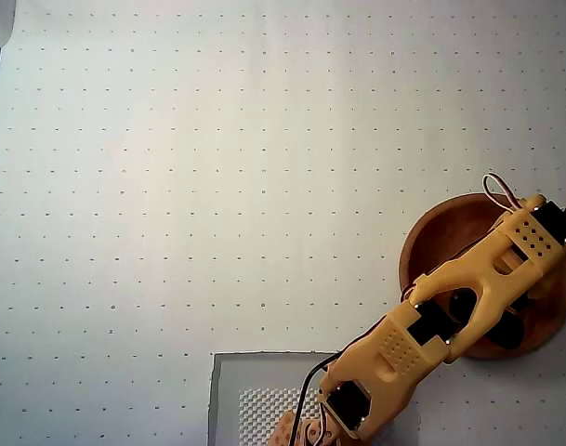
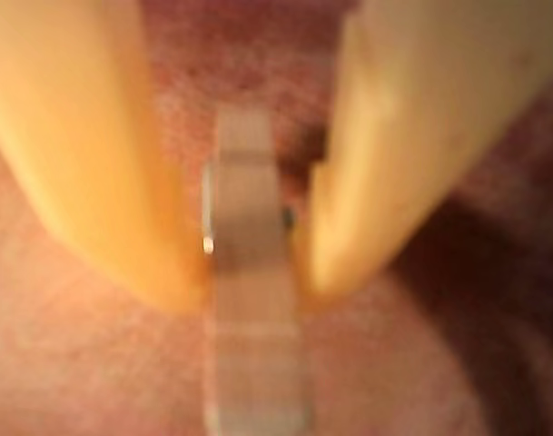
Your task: Grasp a clothespin and put it in the bowl.
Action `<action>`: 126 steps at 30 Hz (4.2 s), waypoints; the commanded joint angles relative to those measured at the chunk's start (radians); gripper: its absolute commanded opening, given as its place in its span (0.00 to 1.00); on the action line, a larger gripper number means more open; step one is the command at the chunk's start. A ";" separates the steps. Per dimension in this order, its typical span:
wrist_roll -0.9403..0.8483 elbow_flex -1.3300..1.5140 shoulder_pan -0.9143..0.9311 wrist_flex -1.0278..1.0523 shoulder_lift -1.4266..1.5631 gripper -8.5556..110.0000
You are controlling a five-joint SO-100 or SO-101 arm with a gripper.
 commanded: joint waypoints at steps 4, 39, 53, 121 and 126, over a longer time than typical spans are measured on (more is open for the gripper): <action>-0.008 -0.055 -0.002 -0.002 0.029 0.18; -0.009 -0.086 -0.285 0.026 0.488 0.24; -0.006 -0.084 -0.592 0.224 0.882 0.24; 1.786 1.413 -0.900 -0.663 2.203 0.04; 1.786 1.506 -0.900 -0.664 2.283 0.04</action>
